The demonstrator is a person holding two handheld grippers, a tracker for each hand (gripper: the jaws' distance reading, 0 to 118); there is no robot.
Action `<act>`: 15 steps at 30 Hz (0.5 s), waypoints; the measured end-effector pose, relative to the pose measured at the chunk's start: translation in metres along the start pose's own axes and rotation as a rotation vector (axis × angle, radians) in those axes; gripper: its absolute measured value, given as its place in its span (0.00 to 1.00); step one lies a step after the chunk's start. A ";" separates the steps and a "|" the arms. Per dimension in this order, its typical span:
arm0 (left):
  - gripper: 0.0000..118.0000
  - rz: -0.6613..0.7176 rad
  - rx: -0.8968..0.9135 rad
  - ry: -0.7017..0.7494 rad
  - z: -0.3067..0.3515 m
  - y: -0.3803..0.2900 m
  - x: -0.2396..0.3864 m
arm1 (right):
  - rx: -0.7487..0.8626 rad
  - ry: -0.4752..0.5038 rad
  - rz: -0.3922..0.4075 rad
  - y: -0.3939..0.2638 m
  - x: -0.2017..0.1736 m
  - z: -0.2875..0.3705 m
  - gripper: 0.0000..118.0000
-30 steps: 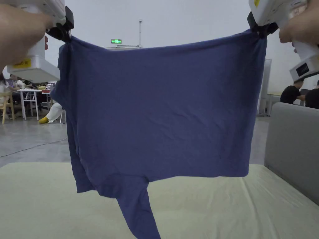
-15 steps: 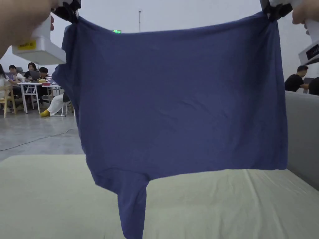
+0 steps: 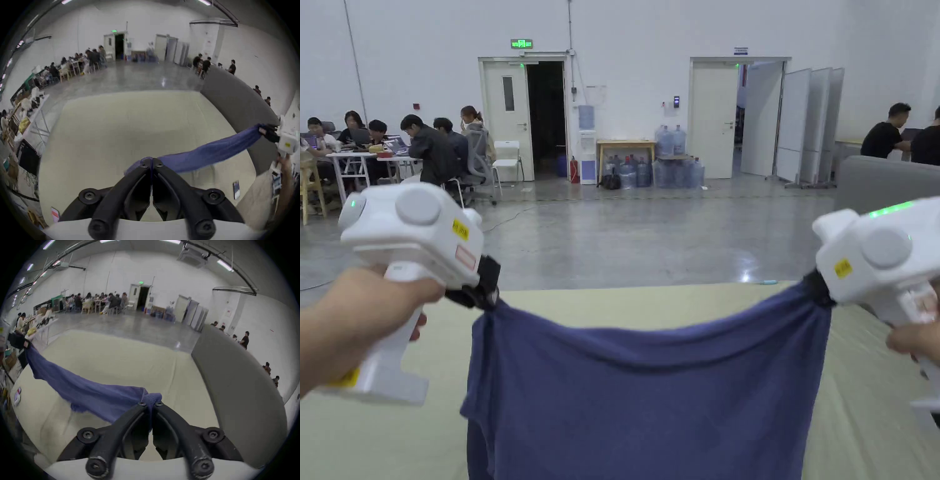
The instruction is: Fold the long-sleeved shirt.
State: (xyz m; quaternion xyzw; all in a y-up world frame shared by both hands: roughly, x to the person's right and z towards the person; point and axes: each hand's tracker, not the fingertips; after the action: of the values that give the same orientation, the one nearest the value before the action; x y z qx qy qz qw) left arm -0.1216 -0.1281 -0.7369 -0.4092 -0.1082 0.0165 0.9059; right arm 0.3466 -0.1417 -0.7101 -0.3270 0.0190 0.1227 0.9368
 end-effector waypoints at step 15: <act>0.00 -0.040 -0.216 -0.122 0.053 -0.260 0.008 | -0.236 0.112 0.047 -0.267 -0.028 0.059 0.00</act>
State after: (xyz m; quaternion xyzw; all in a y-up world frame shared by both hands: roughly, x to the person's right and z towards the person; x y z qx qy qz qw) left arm -0.1401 -0.2604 -0.5076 -0.5005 -0.1725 0.0116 0.8483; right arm 0.3815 -0.3133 -0.4978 -0.4409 0.0645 0.1273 0.8861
